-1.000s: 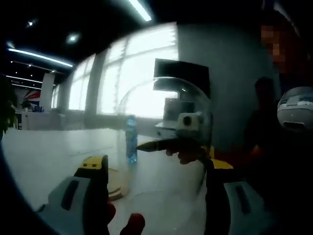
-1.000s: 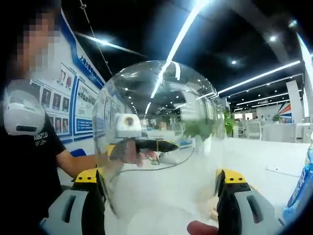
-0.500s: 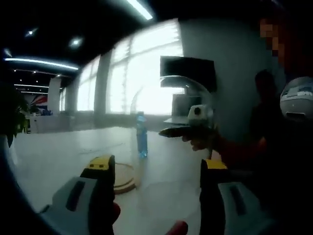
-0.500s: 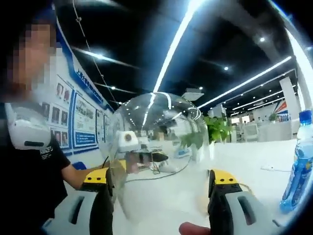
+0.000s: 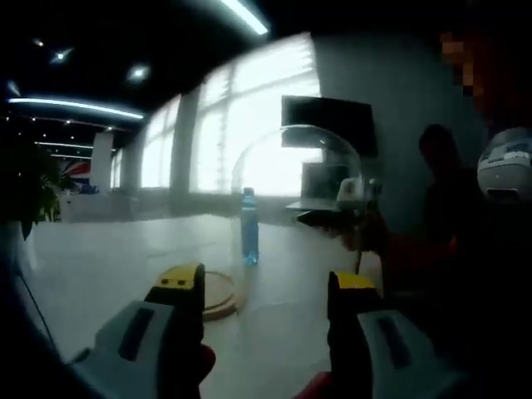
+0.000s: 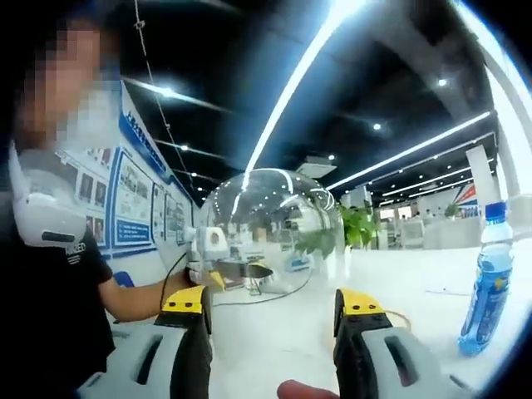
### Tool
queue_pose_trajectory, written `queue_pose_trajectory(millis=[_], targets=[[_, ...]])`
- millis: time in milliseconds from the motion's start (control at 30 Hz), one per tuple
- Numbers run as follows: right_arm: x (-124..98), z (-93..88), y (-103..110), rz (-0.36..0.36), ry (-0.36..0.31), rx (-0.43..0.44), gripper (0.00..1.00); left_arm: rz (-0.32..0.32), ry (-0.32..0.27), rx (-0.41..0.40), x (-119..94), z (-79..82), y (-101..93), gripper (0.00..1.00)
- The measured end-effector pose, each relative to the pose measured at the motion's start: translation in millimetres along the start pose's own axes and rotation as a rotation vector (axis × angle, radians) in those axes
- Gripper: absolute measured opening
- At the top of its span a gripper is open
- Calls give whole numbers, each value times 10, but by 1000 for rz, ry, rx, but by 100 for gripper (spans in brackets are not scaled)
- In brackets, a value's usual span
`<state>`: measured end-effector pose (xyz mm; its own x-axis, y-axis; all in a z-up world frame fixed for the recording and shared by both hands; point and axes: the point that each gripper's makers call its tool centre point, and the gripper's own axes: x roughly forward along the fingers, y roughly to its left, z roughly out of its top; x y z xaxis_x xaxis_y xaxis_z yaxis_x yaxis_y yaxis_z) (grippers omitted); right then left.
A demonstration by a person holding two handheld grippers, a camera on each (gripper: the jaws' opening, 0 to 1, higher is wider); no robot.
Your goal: Open the cover put in the Mizone put the cover back on
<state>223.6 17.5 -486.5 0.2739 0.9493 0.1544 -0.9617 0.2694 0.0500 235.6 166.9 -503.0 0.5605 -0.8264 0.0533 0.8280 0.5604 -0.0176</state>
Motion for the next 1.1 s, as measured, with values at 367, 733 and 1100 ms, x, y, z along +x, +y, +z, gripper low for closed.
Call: queue_pose_trajectory(millis=[367,733,1100], targets=[[-51,37,34,-63,-22,-87,38,50,-40,-39,-31,32,71,46],[-262,67,-291,-307,-14,-96,32,131,-70,2,-114,73,116,44],[-315,-28,-423,-436,24,-145,33,173,-67,13,-160,35,198,42]])
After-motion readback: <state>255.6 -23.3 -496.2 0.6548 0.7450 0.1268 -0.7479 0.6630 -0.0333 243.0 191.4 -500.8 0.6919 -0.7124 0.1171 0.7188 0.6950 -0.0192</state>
